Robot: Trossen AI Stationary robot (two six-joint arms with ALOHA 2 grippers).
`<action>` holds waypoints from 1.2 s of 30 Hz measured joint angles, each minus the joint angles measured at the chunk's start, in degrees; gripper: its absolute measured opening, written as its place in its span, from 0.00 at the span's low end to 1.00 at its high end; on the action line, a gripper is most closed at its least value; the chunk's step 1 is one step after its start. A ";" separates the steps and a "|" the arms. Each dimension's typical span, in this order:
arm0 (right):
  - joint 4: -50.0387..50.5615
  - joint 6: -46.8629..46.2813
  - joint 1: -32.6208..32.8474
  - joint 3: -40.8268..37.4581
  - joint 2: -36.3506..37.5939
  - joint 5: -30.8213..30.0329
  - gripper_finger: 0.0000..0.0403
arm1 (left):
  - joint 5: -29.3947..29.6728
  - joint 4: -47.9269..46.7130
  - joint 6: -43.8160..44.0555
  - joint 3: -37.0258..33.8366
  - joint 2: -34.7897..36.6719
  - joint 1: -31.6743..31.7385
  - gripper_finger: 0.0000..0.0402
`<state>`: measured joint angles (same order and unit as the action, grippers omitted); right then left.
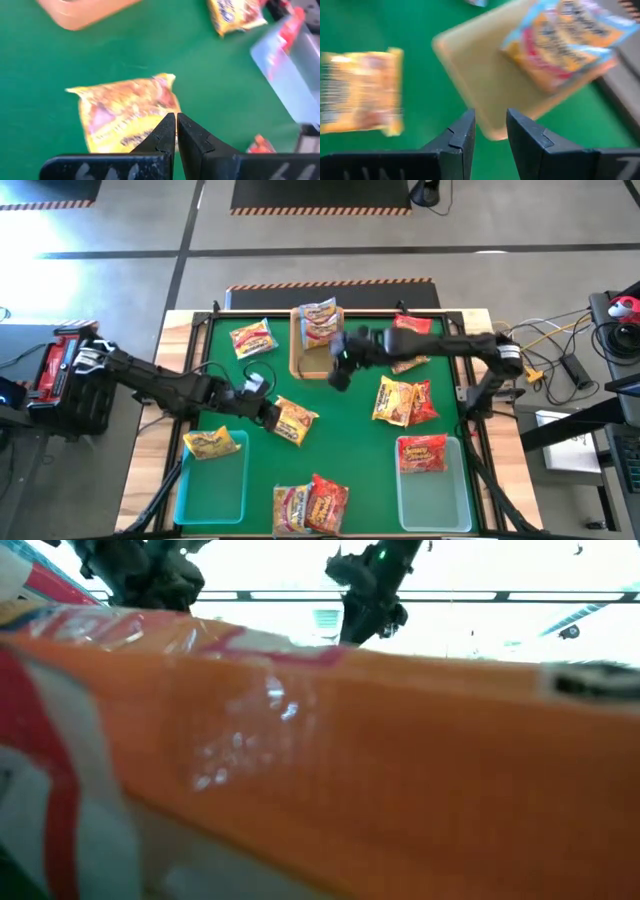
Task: Sort Maruchan noodles
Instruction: Put the orange noodle pack into the transparent bin
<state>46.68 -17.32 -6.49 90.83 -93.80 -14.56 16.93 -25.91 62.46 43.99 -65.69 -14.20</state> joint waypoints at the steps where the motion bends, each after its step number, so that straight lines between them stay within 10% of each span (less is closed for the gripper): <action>1: -1.66 -2.24 1.84 -1.48 0.99 -0.03 0.24 | 0.00 0.27 0.37 0.00 0.00 -1.10 0.00; 20: -22.38 -17.50 27.56 -10.71 1.25 1.42 0.21 | 0.64 17.34 7.82 1.97 -12.09 -16.71 0.00; 36: -23.27 -14.05 34.74 -10.83 -5.81 12.05 0.17 | 0.44 9.53 10.39 28.83 -35.41 -24.02 0.00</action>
<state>23.41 -31.37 28.25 80.00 -99.61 -2.50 17.37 -16.39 72.86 72.82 -101.10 -38.23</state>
